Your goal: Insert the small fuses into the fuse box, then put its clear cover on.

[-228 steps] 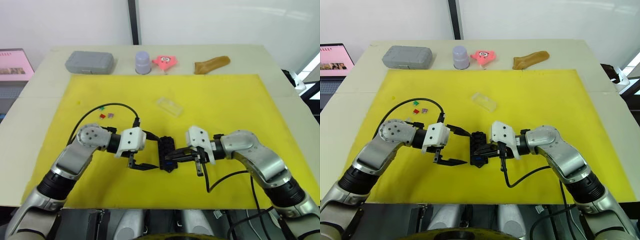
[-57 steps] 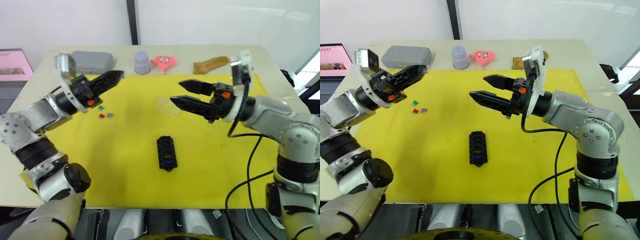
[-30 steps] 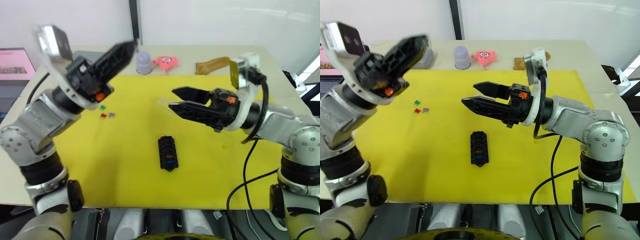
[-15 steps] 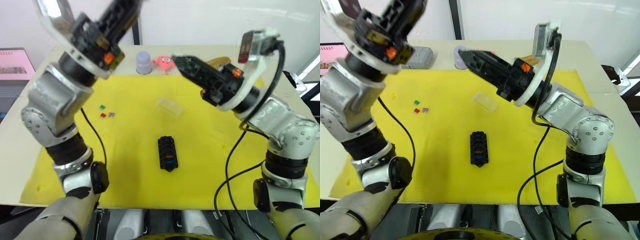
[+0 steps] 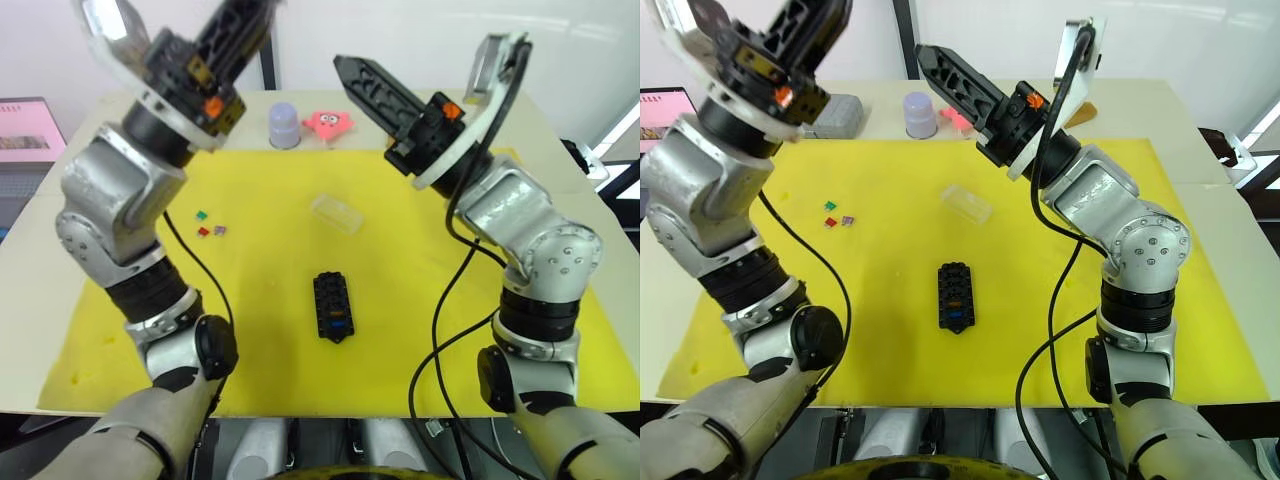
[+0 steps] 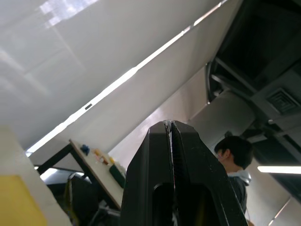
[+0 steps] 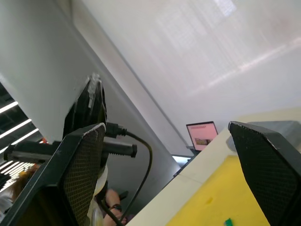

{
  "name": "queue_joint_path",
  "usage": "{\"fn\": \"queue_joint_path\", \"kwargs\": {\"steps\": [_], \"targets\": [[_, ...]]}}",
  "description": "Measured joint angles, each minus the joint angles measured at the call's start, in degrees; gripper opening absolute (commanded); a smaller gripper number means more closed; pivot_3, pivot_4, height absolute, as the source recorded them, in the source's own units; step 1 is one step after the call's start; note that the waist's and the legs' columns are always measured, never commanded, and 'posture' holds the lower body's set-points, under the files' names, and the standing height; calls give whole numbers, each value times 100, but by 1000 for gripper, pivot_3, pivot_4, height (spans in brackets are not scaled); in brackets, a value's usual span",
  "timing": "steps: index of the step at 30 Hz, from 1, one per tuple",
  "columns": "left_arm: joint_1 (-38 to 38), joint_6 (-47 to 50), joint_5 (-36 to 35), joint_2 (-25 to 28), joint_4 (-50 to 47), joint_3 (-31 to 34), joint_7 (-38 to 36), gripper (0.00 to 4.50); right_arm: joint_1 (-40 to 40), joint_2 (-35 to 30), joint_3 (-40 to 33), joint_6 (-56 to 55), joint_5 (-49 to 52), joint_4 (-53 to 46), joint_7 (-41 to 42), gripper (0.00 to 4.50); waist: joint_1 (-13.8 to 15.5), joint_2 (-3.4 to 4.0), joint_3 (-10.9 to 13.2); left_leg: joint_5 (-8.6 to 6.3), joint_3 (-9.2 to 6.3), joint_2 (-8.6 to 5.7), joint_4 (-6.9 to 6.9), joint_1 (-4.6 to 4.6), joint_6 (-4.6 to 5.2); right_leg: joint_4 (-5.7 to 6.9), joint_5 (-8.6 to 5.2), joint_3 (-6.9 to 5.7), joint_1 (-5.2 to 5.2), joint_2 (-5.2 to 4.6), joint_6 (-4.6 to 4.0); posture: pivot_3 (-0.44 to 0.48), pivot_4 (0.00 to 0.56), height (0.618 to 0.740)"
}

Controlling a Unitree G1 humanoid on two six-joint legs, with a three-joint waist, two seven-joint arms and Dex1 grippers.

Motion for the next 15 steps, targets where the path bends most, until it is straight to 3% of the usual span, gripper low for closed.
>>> {"fn": "queue_joint_path", "kwargs": {"steps": [3, 7, 15], "targets": [[374, 325, 289, 406, 762, -692, -587, 62, 41, -115, 9, 104, -46, -1, 47, 4500, -10, 1, 1, 0, -1, -5, 0, -7, 0, -1, 0, 0, -7, 0, 0, 0, 150, 740], [266, 545, 821, 1101, 866, -1050, -1679, 62, 226, -390, 67, 341, -169, -20, 206, 4500, -66, 2, 2, 1, 0, -2, -8, -10, -1, 1, 0, 0, -17, 0, 0, 0, 150, 740], [248, 365, 1298, 1027, 954, -1433, -2500, 62, 518, -262, 134, 368, -422, -80, 208, 4500, -138, 3, 2, 2, -1, 0, -5, -9, -3, 1, 0, 1, -13, -1, 0, 0, 150, 740]]}}
